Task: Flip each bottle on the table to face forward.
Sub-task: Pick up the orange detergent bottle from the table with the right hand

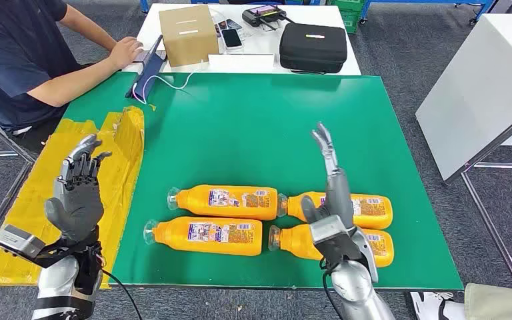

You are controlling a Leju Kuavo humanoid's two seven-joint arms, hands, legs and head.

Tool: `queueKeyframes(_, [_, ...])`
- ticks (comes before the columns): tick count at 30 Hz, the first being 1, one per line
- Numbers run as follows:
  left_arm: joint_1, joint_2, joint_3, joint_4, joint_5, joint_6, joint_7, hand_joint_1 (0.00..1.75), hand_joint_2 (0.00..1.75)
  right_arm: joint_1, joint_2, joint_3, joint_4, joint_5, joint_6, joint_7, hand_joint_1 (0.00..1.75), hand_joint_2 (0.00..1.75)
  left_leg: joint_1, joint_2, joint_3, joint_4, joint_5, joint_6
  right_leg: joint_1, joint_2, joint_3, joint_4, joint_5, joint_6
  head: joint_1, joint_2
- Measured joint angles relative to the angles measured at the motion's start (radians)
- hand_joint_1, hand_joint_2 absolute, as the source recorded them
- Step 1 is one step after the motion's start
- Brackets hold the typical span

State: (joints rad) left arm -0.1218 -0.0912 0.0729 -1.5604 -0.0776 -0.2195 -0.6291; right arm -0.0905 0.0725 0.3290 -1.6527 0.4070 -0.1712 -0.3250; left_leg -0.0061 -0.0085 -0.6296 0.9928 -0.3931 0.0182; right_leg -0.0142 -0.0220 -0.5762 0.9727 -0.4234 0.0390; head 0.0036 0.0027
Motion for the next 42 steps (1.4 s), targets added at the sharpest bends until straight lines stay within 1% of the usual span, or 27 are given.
queueKeyframes(12, [0.000,-0.005,0.003,0.020,-0.004,0.001,0.000,0.00,0.00,-0.025,0.000,0.014,0.070,0.000,0.017,0.013,0.00,1.75,0.000,-0.001,0.000,0.000,0.000,0.000,0.000,0.000,0.000,0.000,0.000,0.000,0.000,0.000])
queueKeyframes(15, [-0.001,-0.005,0.003,0.023,-0.004,0.001,0.000,0.00,0.00,-0.036,-0.006,0.027,0.085,0.003,0.074,0.029,0.00,1.75,0.000,0.000,0.000,0.000,0.000,0.000,0.000,0.000,0.000,0.000,0.000,0.000,0.000,0.000])
queueKeyframes(17, [-0.004,-0.005,0.003,0.028,-0.010,0.002,-0.001,0.00,0.00,-0.053,-0.015,0.053,0.107,0.027,0.126,0.045,0.00,1.75,0.000,0.000,0.000,0.000,0.000,0.000,0.000,0.000,0.000,0.000,0.000,0.000,0.000,0.000])
queueKeyframes(19, [-0.006,-0.006,0.003,0.036,-0.018,0.006,-0.003,0.00,0.00,-0.068,-0.020,0.088,0.132,0.053,0.150,0.054,0.00,1.75,0.000,0.000,0.000,0.000,0.000,0.000,0.000,0.000,0.000,0.000,0.000,0.000,0.000,0.000])
queueKeyframes(24, [-0.005,-0.006,0.009,0.053,-0.025,0.013,-0.007,0.00,0.00,-0.093,-0.025,0.177,0.168,0.093,0.170,0.088,0.00,1.75,0.000,0.000,0.000,0.000,0.000,0.000,0.000,0.000,0.000,0.000,0.000,0.000,0.000,0.000])
queueKeyframes(29, [-0.006,-0.007,0.021,0.066,-0.026,0.011,-0.009,0.00,0.00,-0.129,-0.034,0.267,0.201,0.174,0.180,0.146,0.00,1.75,0.000,0.000,0.000,0.000,0.000,0.000,0.000,0.000,0.000,0.000,0.000,0.000,0.000,0.000])
queueKeyframes(36, [-0.011,-0.014,0.025,0.086,-0.035,0.007,-0.009,0.00,0.00,-0.167,-0.027,0.379,0.265,0.252,0.154,0.204,0.00,1.75,0.000,0.000,0.000,0.000,0.000,0.000,0.000,0.000,0.000,0.000,0.000,0.000,0.000,0.000])
queueKeyframes(42, [-0.004,-0.019,0.041,0.089,-0.037,0.007,-0.007,0.00,0.00,-0.180,-0.026,0.443,0.302,0.408,0.101,0.296,0.00,1.75,0.000,0.000,0.000,0.000,0.000,0.000,0.000,0.000,0.000,0.000,0.000,0.000,0.000,0.000])
